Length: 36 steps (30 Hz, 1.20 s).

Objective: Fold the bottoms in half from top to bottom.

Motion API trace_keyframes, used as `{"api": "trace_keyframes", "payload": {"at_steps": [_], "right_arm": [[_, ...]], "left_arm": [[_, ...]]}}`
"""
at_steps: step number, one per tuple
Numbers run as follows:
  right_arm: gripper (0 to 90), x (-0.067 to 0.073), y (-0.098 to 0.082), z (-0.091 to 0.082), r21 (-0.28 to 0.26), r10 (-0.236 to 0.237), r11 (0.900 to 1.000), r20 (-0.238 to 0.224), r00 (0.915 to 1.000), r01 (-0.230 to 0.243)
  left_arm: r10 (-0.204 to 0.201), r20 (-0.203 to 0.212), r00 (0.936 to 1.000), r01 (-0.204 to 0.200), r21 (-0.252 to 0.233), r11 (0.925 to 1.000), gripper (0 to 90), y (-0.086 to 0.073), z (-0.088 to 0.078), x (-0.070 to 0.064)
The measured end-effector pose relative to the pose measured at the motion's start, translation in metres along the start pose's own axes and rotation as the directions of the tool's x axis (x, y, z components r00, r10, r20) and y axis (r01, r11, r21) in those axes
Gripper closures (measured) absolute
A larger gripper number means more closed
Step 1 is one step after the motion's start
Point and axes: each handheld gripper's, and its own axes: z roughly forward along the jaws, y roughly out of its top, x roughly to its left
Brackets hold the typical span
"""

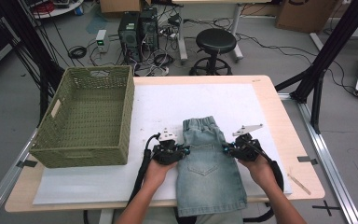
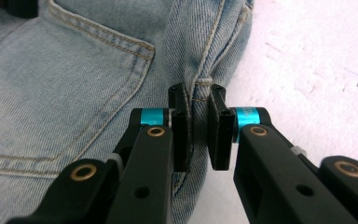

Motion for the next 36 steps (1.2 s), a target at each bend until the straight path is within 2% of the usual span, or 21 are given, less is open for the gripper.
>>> {"api": "trace_keyframes", "payload": {"at_steps": [1,3,7,9,10,11,12,16,18,22,24,27,29,31,33,36], "right_arm": [[82.6,0.0,-0.001,-0.001,-0.004,-0.005,1.0,-0.001,1.0,0.005],[82.4,-0.001,-0.003,-0.002,-0.014,0.002,1.0,-0.006,1.0,-0.002],[79.7,-0.002,-0.001,0.001,-0.018,0.014,1.0,-0.013,0.9998,-0.014],[77.9,-0.002,0.001,0.002,-0.008,0.014,1.0,-0.009,0.9999,-0.015],[77.6,-0.002,0.001,0.003,-0.005,0.012,1.0,-0.01,0.9999,-0.012],[77.3,-0.003,0.001,0.003,0.0,0.015,1.0,-0.009,0.9998,-0.015],[76.9,-0.003,0.001,0.004,0.001,0.017,1.0,-0.01,0.9998,-0.017],[76.4,-0.005,0.0,0.006,0.009,0.018,1.0,-0.009,0.9998,-0.018],[76.3,-0.005,0.0,0.006,0.01,0.016,1.0,-0.009,0.9998,-0.016],[75.4,-0.006,-0.001,0.006,0.01,0.015,1.0,-0.008,0.9998,-0.015],[74.8,-0.006,-0.001,0.007,0.011,0.013,1.0,-0.005,0.9999,-0.013],[74.0,-0.008,-0.002,0.008,0.01,0.021,1.0,-0.009,0.9997,-0.021],[73.8,-0.008,-0.002,0.007,0.007,0.025,1.0,-0.009,0.9996,-0.025],[73.3,-0.008,-0.002,0.006,0.0,0.032,0.999,-0.007,0.9995,-0.032],[71.8,-0.009,-0.002,0.005,-0.011,0.035,0.999,-0.002,0.9994,-0.035],[64.9,-0.012,0.0,-0.002,-0.05,0.055,0.997,0.022,0.9982,-0.054]], "left_arm": [[0.001,-0.006,1.0,-0.001,0.0,1.0,74.4,0.002,0.0,0.0],[-0.022,-0.022,0.9995,0.022,-0.014,0.9997,61.8,0.006,0.0,0.003],[-0.028,-0.078,0.9966,0.021,-0.091,0.9956,42.7,0.021,0.004,0.011],[-0.048,-0.087,0.995,0.042,-0.067,0.9969,35.5,0.029,0.012,0.017],[-0.067,-0.079,0.9946,0.063,-0.053,0.9966,32.7,0.032,0.017,0.02],[-0.085,-0.052,0.995,0.083,-0.035,0.9959,31.1,0.034,0.023,0.023],[-0.1,-0.042,0.9941,0.1,-0.001,0.995,29.6,0.035,0.031,0.025],[-0.065,-0.052,0.9966,0.067,0.047,0.9966,25.3,0.037,0.045,0.026],[-0.073,-0.046,0.9963,0.076,0.078,0.994,27.7,0.035,0.05,0.028],[-0.058,-0.042,0.9974,0.061,0.08,0.9949,37.1,0.034,0.05,0.029],[-0.051,-0.051,0.9974,0.055,0.084,0.9949,45.1,0.034,0.049,0.029],[-0.082,-0.04,0.9958,0.085,0.074,0.9937,57.6,0.034,0.048,0.028],[-0.103,-0.018,0.9945,0.104,0.062,0.9927,64.0,0.035,0.047,0.028],[-0.125,0.024,0.9919,0.124,0.032,0.9918,68.3,0.037,0.044,0.03],[-0.138,0.063,0.9885,0.14,-0.022,0.99,70.5,0.039,0.041,0.031],[-0.092,0.106,0.9901,0.103,-0.101,0.9896,71.4,0.047,0.033,0.028]]}}
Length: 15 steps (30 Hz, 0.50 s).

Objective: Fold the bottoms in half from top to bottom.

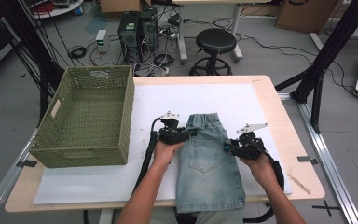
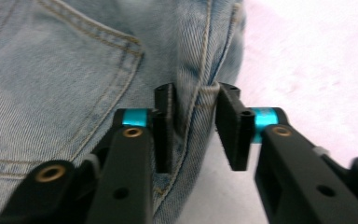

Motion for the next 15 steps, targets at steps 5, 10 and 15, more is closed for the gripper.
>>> {"api": "trace_keyframes", "payload": {"at_steps": [5,10,15], "right_arm": [[49.8,0.004,0.007,-0.02,-0.128,0.025,0.992,0.032,0.9992,-0.02],[47.8,0.028,0.02,-0.032,-0.248,-0.002,0.969,0.023,0.9997,0.008],[67.0,0.064,0.03,-0.021,-0.251,-0.126,0.962,-0.07,0.9896,0.105]], "left_arm": [[0.085,-0.004,0.9963,-0.086,-0.078,0.9933,71.5,0.014,-0.013,-0.006],[0.17,-0.031,0.9849,-0.173,-0.147,0.9738,71.3,0.021,-0.021,-0.005],[0.192,-0.02,0.9811,-0.193,-0.129,0.9726,71.0,0.02,-0.022,-0.001]]}}
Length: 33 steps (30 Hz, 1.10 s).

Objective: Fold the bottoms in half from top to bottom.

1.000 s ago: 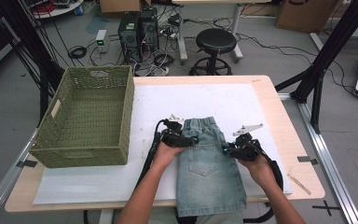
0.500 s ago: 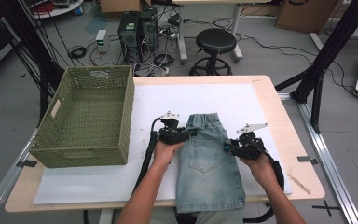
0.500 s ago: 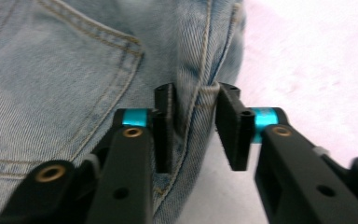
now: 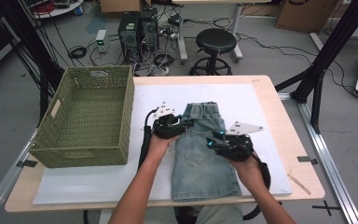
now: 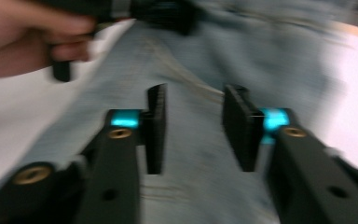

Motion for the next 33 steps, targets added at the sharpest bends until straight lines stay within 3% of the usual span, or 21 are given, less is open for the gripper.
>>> {"api": "trace_keyframes", "payload": {"at_steps": [5,10,13,17,23,29,33], "right_arm": [[75.5,0.026,0.005,0.029,0.049,-0.066,0.996,-0.063,0.9958,0.069],[78.8,0.043,0.011,0.053,0.08,-0.103,0.991,-0.091,0.9905,0.11],[78.8,0.047,0.011,0.067,0.114,-0.12,0.985,-0.081,0.9895,0.128],[78.9,0.042,0.009,0.077,0.154,-0.12,0.98,-0.056,0.9912,0.127],[78.8,0.033,-0.002,0.076,0.192,-0.161,0.969,0.027,0.9866,0.153],[78.9,0.017,-0.016,0.059,0.212,-0.157,0.968,0.094,0.9831,0.134],[78.4,0.002,-0.029,0.046,0.221,-0.137,0.97,0.132,0.9816,0.106]], "left_arm": [[-0.023,0.021,0.9995,0.023,0.003,0.9997,71.0,0.0,0.001,0.001],[-0.032,0.041,0.9986,0.032,0.005,0.9995,71.0,0.002,-0.001,0.003],[-0.028,0.051,0.9983,0.027,0.01,0.9996,71.0,0.003,-0.002,0.002],[-0.02,0.071,0.9973,0.019,0.012,0.9997,71.1,0.003,-0.005,0.0],[0.0,0.092,0.9958,-0.001,0.017,0.9999,71.2,-0.003,-0.014,-0.004],[0.061,0.101,0.993,-0.063,0.017,0.9978,71.2,-0.005,-0.023,-0.012],[0.078,0.105,0.9914,-0.08,0.013,0.9967,71.2,-0.008,-0.027,-0.015]]}}
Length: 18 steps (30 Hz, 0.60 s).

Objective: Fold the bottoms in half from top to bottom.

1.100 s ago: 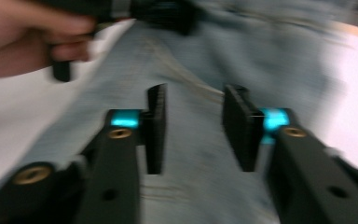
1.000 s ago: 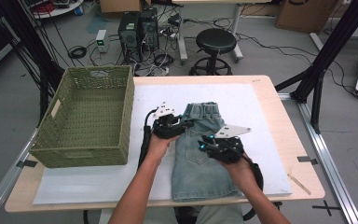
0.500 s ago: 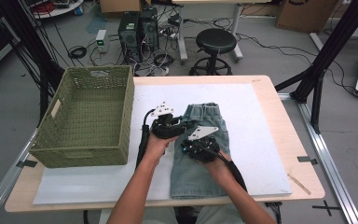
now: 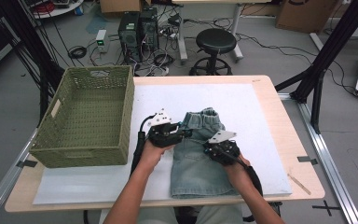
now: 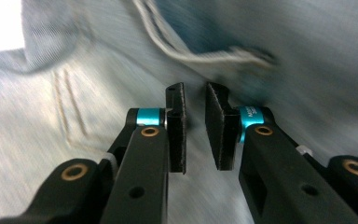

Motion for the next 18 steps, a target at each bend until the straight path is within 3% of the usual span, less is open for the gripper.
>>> {"api": "trace_keyframes", "payload": {"at_steps": [3,7,10,14,18], "right_arm": [[76.5,-0.012,-0.013,-0.005,0.036,0.019,0.999,0.03,0.9994,-0.02],[76.0,-0.031,-0.032,-0.016,0.027,0.074,0.997,0.043,0.9964,-0.075],[73.1,-0.046,-0.04,-0.023,0.049,0.119,0.991,0.081,0.9897,-0.123],[71.5,-0.065,-0.05,-0.035,0.005,0.197,0.98,0.05,0.9792,-0.197],[66.5,-0.075,-0.048,-0.048,-0.056,0.215,0.975,0.004,0.9765,-0.215]], "left_arm": [[0.007,0.001,1.0,-0.007,-0.008,0.9999,71.2,-0.003,-0.005,-0.003],[0.033,0.01,0.9994,-0.033,-0.009,0.9994,71.2,-0.006,-0.006,-0.009],[0.045,0.01,0.9989,-0.045,-0.018,0.9988,71.2,-0.009,-0.011,-0.013],[0.069,0.011,0.9975,-0.069,-0.03,0.9972,71.2,-0.018,-0.018,-0.021],[0.115,0.002,0.9934,-0.115,-0.026,0.9931,71.2,-0.024,-0.021,-0.034]]}}
